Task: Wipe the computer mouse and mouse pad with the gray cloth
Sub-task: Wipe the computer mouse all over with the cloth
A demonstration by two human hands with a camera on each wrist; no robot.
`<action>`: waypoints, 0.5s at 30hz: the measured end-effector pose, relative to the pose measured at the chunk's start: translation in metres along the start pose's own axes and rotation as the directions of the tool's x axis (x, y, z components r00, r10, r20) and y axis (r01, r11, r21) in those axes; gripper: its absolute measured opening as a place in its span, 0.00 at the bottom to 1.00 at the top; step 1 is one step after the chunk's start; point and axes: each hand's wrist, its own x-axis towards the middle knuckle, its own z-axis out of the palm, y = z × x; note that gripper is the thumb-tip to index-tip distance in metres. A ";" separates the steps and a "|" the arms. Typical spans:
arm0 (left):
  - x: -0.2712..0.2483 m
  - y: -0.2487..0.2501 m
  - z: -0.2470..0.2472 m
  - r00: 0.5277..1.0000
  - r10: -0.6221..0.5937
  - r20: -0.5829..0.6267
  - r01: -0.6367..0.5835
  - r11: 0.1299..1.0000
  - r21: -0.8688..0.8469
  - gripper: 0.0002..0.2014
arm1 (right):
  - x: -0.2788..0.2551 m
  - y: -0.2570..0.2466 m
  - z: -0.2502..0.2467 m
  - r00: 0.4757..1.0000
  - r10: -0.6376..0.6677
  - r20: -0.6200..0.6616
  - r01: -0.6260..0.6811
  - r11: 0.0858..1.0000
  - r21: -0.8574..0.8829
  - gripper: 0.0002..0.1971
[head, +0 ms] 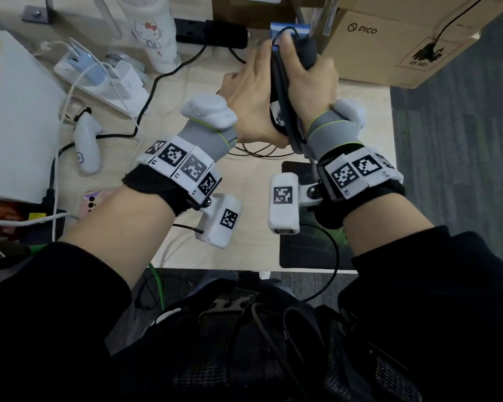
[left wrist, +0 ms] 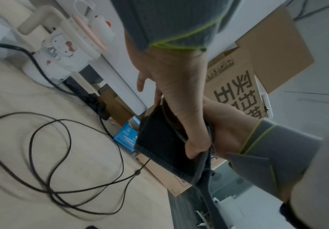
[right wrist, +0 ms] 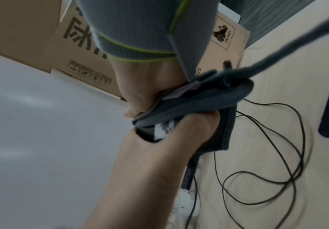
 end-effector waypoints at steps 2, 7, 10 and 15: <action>-0.001 -0.002 0.000 1.000 0.018 -0.004 -0.018 0.999 -0.051 0.64 | 0.004 0.000 -0.005 0.998 0.058 0.010 -0.059 0.995 0.085 0.25; -0.006 -0.005 -0.001 0.997 0.029 -0.065 -0.038 0.989 -0.142 0.62 | 0.011 0.007 -0.010 0.889 0.197 0.412 -0.364 0.851 0.379 0.36; -0.003 -0.008 0.001 0.994 0.014 -0.110 -0.035 0.981 -0.189 0.62 | 0.004 0.011 -0.011 0.725 0.193 0.662 -0.568 0.711 0.414 0.37; -0.003 -0.018 0.001 0.985 -0.053 -0.165 0.002 0.955 -0.298 0.59 | -0.006 0.024 -0.016 0.667 0.142 0.731 -0.653 0.583 0.483 0.23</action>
